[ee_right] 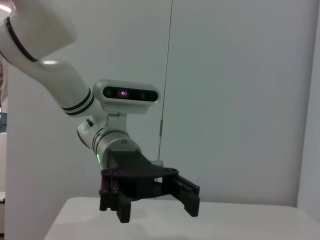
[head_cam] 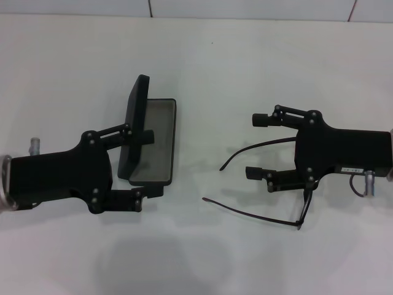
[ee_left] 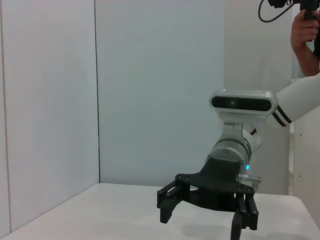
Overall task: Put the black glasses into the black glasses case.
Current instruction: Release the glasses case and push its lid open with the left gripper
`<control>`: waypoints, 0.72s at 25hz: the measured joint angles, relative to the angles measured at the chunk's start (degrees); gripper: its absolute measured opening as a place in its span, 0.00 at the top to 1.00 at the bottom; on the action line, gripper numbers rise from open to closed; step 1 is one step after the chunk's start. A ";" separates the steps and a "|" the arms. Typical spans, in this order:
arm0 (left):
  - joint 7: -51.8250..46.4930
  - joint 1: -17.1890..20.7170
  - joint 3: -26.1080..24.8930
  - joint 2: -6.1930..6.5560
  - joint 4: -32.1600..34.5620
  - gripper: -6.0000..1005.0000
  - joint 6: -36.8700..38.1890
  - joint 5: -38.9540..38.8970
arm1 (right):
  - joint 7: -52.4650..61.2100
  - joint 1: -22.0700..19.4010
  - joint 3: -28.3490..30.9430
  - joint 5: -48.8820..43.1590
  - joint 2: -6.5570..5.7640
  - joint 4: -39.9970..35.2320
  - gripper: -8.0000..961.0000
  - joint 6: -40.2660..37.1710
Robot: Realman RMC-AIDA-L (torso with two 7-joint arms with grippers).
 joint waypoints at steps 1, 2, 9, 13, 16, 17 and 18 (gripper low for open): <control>-0.07 0.08 0.00 -0.08 -0.01 0.13 0.00 -0.15 | -0.06 0.02 0.00 0.00 0.00 0.25 0.08 -0.01; -0.22 0.15 0.00 -0.15 -0.01 0.13 0.00 -0.27 | -0.09 -0.01 0.00 0.00 0.01 0.39 0.08 -0.01; -2.72 0.25 -0.11 -0.49 -0.04 0.14 -0.11 -1.17 | -0.14 -0.34 -0.27 0.00 -0.03 0.55 0.08 -0.08; -8.00 -0.29 -0.07 -0.73 -1.69 0.15 -0.90 -4.31 | -0.45 -0.42 -0.54 0.01 -0.15 0.58 0.08 -0.11; -18.33 -2.00 -0.03 -0.91 -5.97 0.15 -2.67 -7.04 | -1.11 -1.18 -0.52 0.12 -0.25 0.22 0.08 -0.15; -25.80 -3.40 0.00 -0.94 -8.57 0.15 -4.24 -7.49 | -1.14 -1.32 -0.47 0.17 -0.30 0.13 0.08 -0.16; -30.68 -4.31 0.02 -0.99 -10.26 0.15 -5.22 -7.31 | -1.22 -1.50 -0.38 0.30 -0.38 -0.01 0.08 -0.18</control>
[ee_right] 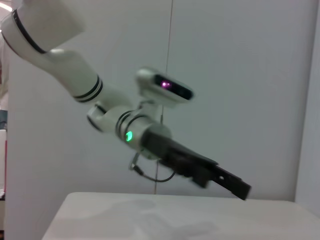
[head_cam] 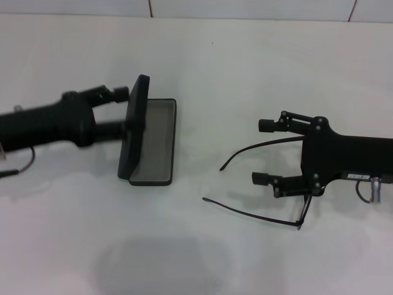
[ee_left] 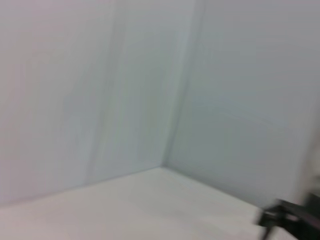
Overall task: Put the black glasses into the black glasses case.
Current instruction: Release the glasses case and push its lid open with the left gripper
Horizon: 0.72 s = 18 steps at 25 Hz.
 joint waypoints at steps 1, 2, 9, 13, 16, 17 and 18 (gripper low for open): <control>-5.30 -1.16 0.02 -0.08 -1.84 0.15 -0.82 0.62 | -0.12 -0.13 0.11 0.09 -0.07 -0.06 0.08 -0.02; -9.33 -2.34 0.04 -0.23 -3.76 0.15 -1.41 1.92 | -0.18 -0.15 0.21 0.14 -0.12 -0.06 0.08 -0.03; -24.51 -11.26 0.07 -3.09 -14.82 0.16 -2.95 14.08 | -1.07 -0.21 0.30 0.22 -0.19 -0.10 0.08 0.38; -28.45 -15.04 0.07 -4.15 -16.29 0.17 -5.91 18.66 | -1.76 -0.15 0.30 0.00 -0.19 -0.11 0.08 0.49; -30.39 -16.89 0.07 -4.91 -16.44 0.17 -9.27 20.70 | -1.92 -0.20 0.30 -0.03 -0.19 -0.12 0.08 0.56; -30.85 -17.30 0.09 -5.15 -16.49 0.17 -10.60 21.25 | -1.92 -0.22 0.30 -0.03 -0.18 -0.11 0.08 0.57; -31.23 -17.65 0.11 -5.31 -16.47 0.18 -11.82 21.91 | -1.92 -0.24 0.30 -0.04 -0.19 -0.11 0.08 0.58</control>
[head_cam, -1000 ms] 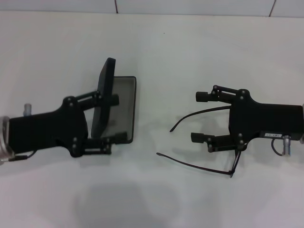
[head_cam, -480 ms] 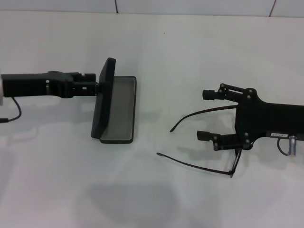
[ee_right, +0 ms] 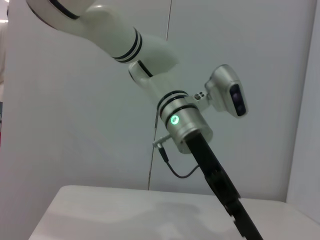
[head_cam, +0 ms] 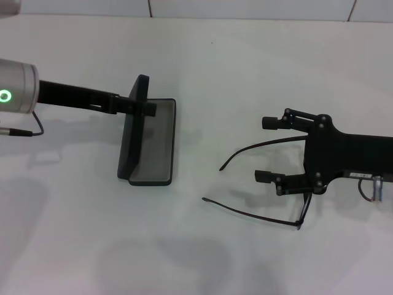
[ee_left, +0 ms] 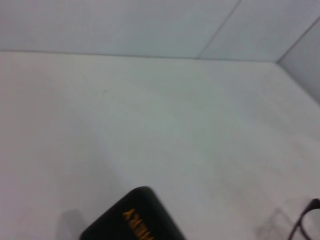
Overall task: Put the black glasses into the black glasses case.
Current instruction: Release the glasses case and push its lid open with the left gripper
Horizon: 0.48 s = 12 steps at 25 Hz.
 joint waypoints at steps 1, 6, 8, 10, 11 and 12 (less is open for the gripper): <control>-0.31 -0.31 0.01 -0.11 0.15 0.18 -0.99 0.68 | 0.00 0.00 0.00 -0.01 0.00 0.00 0.08 0.01; -1.92 -1.84 0.05 -0.42 1.31 0.18 -4.81 4.35 | 0.00 0.00 0.00 -0.05 0.00 0.00 0.08 0.69; -2.70 -2.23 0.05 -0.46 1.77 0.19 -6.84 5.45 | -0.19 0.01 0.00 -0.06 0.00 0.04 0.08 1.04; -3.43 -2.56 0.05 -0.46 2.45 0.19 -8.63 6.82 | -0.58 0.02 0.00 -0.07 0.01 0.18 0.08 1.15; -3.61 -2.75 0.05 -0.46 2.84 0.19 -9.46 7.65 | -0.70 0.02 0.00 -0.07 0.03 0.25 0.08 1.16; -3.66 -2.88 0.05 -0.46 3.05 0.19 -9.91 8.11 | -0.86 0.03 0.00 -0.07 0.05 0.29 0.08 1.17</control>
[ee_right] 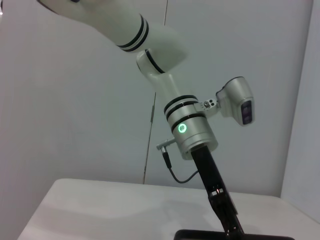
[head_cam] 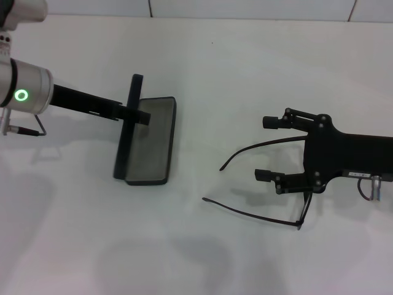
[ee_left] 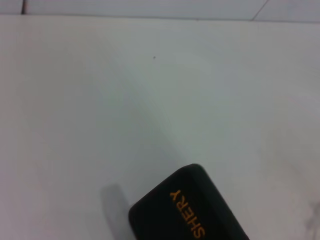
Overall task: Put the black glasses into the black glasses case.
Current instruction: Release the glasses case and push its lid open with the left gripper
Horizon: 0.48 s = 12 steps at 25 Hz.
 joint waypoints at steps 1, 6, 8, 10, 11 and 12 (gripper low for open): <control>-0.01 -0.18 0.00 0.01 0.19 0.19 -0.34 0.49 | -0.16 0.00 0.00 0.00 0.01 0.01 0.08 0.01; -0.35 -0.58 0.00 0.28 0.35 0.32 -0.22 1.57 | -0.50 0.00 0.00 0.00 0.06 -0.04 0.08 0.01; -0.12 -0.64 0.00 0.38 0.35 0.37 0.02 1.64 | -0.54 0.01 0.00 0.00 0.03 -0.14 0.08 0.01; 0.11 -0.74 0.00 0.48 0.35 0.42 0.09 1.83 | -0.62 0.00 0.00 0.00 0.03 -0.22 0.08 0.01; 0.31 -0.85 0.00 0.50 0.35 0.44 0.10 1.94 | -0.76 0.00 0.00 0.00 0.03 -0.22 0.08 0.01; 0.65 -0.99 0.00 0.52 0.35 0.47 0.11 2.04 | -1.01 0.00 0.00 0.00 0.03 -0.16 0.08 0.01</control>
